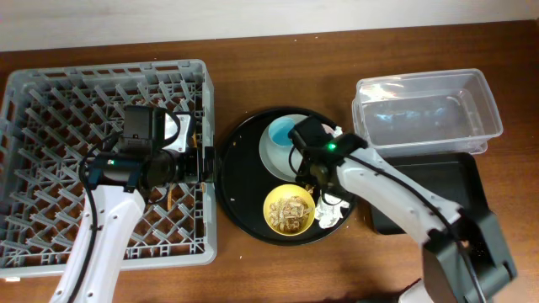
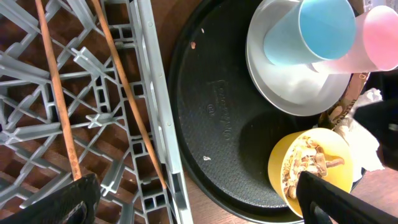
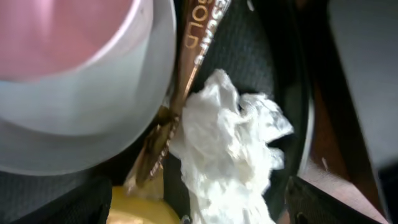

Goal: Sort waste into correct bins and load items into the dishwasher rack
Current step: 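Grasp the tissue and Nescafe wrapper with the right gripper, drop into clear bin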

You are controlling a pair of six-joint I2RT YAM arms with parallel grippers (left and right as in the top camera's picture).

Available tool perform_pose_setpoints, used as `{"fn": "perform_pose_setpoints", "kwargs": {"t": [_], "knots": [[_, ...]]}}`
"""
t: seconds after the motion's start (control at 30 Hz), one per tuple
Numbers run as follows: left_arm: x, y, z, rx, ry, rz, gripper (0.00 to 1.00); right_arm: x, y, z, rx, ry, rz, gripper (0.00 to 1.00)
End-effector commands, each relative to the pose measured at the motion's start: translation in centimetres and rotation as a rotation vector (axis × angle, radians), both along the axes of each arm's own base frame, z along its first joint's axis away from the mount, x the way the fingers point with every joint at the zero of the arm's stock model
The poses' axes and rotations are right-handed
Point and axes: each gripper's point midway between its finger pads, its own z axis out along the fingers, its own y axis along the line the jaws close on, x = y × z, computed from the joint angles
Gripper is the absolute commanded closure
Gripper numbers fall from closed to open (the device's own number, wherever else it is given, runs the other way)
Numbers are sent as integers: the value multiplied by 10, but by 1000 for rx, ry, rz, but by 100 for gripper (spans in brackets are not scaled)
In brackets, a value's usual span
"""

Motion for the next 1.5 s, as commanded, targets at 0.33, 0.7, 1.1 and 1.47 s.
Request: {"fn": "perform_pose_setpoints", "kwargs": {"t": [0.33, 0.7, 1.1, 1.47], "knots": [[2, -2, 4, -14, -9, 1, 1, -9, -4, -40, -15, 12, 0, 75], [2, -2, 4, -14, -9, 1, 1, 63, -141, 137, 16, -574, -258, 96], [2, -2, 4, -14, -9, 1, 1, 123, -150, 191, 45, -647, 131, 1], [2, -2, 4, -14, -9, 1, 1, -106, 88, 98, 391, -12, 1002, 36]]}}
